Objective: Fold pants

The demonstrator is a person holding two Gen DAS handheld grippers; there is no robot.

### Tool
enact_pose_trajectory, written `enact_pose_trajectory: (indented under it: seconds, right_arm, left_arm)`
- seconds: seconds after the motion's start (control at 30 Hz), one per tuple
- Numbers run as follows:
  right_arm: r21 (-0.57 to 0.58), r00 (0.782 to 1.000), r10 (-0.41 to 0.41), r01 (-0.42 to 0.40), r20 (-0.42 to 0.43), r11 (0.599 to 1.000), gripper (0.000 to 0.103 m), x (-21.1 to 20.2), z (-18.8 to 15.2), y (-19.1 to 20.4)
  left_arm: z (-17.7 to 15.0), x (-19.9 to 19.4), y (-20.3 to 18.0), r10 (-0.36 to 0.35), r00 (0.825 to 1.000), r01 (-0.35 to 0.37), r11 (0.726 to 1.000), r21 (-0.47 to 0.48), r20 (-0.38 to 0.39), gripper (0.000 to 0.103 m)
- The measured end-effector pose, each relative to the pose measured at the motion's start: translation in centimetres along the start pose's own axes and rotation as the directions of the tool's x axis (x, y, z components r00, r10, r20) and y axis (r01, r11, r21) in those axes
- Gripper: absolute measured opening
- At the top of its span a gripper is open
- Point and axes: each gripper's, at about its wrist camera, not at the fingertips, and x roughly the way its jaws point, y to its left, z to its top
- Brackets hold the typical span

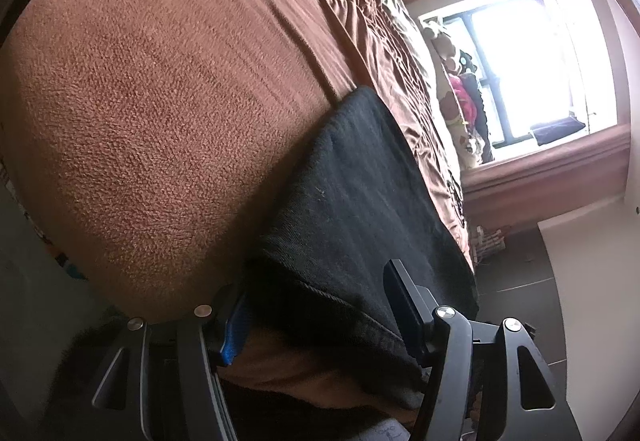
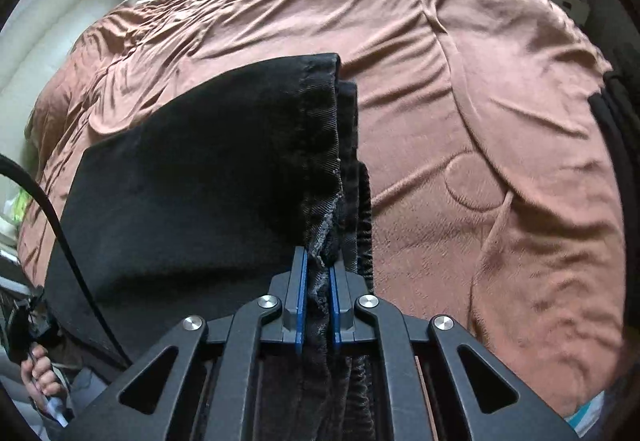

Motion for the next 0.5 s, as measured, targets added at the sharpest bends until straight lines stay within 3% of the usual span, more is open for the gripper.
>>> enact_pose_trajectory:
  seconds: [0.33, 0.5]
  right_arm:
    - [0.070, 0.996, 0.085, -0.083, -0.027, 0.994, 0.012, -2.1, -1.7, -1.5]
    - [0.072, 0.995, 0.093, -0.095, 0.034, 0.993, 0.012, -4.3, -3.0, -1.6]
  left_arm:
    - [1.1, 0.2, 0.8, -0.041, 0.999, 0.041, 0.999, -0.011, 0.019, 0.064]
    - [1.9, 0.4, 0.4, -0.037, 0.998, 0.037, 0.999, -0.010, 0.041, 0.063]
